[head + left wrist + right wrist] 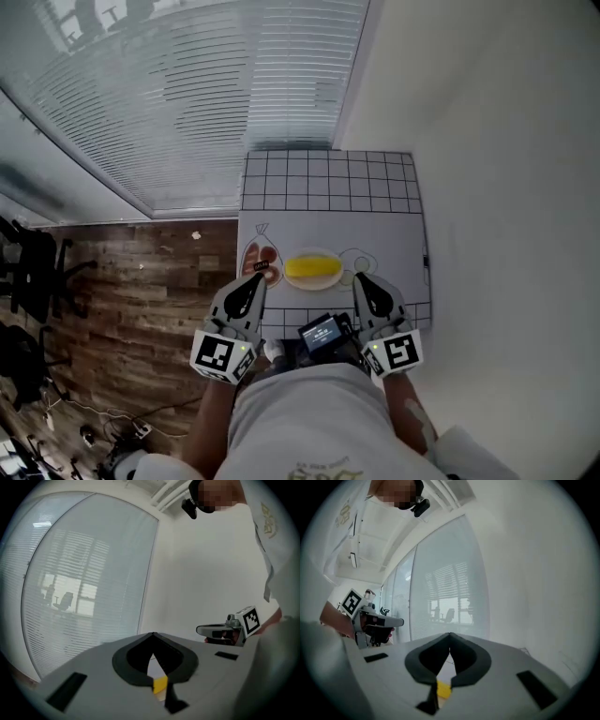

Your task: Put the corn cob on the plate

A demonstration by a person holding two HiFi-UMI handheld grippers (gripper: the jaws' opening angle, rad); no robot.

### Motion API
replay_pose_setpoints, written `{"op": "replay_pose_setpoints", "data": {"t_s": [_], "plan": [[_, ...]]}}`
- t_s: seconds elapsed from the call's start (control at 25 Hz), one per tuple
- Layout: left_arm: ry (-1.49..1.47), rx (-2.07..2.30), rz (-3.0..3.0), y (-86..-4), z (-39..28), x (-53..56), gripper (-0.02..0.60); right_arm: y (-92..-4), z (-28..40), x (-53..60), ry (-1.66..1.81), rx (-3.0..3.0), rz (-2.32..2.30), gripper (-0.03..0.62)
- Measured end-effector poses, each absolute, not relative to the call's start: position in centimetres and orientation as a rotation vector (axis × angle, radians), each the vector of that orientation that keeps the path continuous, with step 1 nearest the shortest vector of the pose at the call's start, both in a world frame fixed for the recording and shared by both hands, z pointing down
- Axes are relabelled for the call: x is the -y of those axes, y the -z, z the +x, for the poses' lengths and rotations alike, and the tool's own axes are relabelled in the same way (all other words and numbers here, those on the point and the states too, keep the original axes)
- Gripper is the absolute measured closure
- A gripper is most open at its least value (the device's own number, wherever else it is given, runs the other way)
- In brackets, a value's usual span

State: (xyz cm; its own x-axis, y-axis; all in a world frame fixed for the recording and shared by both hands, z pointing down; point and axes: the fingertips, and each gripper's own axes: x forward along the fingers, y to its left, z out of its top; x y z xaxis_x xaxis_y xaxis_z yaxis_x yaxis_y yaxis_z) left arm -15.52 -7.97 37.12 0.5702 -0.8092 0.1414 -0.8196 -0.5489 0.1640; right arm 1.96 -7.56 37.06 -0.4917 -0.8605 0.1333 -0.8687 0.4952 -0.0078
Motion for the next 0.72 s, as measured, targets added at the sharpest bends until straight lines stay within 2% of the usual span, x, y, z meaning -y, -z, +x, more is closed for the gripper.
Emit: {"op": "replay_pose_setpoints", "data": {"t_s": [0.48, 0.72], "plan": [[0.037, 1.538, 2.613, -32.8, -15.8, 8.6, 0.574, -34.2, 1.2, 8.0, -0.053, 2.604, 1.613, 0.587], [-0.025, 1.518, 2.66, -32.7, -15.3, 8.7, 0.574, -34.9, 0.4, 8.4, -0.08, 2.602, 1.58, 0.588]]}}
